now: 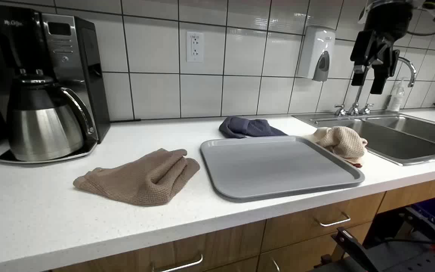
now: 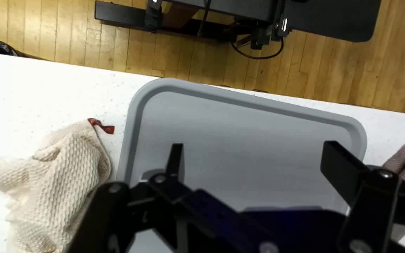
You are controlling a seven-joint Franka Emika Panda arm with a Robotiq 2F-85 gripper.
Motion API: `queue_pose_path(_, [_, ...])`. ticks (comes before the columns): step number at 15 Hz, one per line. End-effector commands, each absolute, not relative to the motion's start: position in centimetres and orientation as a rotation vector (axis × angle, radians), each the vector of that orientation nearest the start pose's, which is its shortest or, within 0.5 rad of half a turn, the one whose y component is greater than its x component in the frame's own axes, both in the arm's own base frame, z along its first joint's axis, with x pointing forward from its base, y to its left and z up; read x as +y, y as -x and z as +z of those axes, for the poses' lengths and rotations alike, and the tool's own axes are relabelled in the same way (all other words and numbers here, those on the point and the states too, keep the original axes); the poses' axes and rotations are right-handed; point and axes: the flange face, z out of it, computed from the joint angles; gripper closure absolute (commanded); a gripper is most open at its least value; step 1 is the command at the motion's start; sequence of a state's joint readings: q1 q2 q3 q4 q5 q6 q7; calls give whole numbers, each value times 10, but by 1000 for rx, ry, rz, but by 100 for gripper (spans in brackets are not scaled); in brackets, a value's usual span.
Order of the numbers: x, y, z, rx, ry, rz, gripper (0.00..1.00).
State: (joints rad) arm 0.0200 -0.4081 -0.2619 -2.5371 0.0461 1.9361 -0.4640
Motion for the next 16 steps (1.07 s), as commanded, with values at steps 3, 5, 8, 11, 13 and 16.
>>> queue_pose_path(3, [-88, -376, 396, -339, 2909, 217, 0])
queue_pose_path(5, [-88, -376, 396, -339, 2909, 217, 0])
queue_pose_path(8, [-88, -376, 396, -339, 2909, 217, 0])
queue_pose_path(11, [-86, -378, 395, -350, 2910, 209, 0])
queue_pose_path(13, [-83, -378, 392, -367, 2925, 208, 0])
queue_pose_path(16, [-79, -380, 387, -374, 2939, 211, 0])
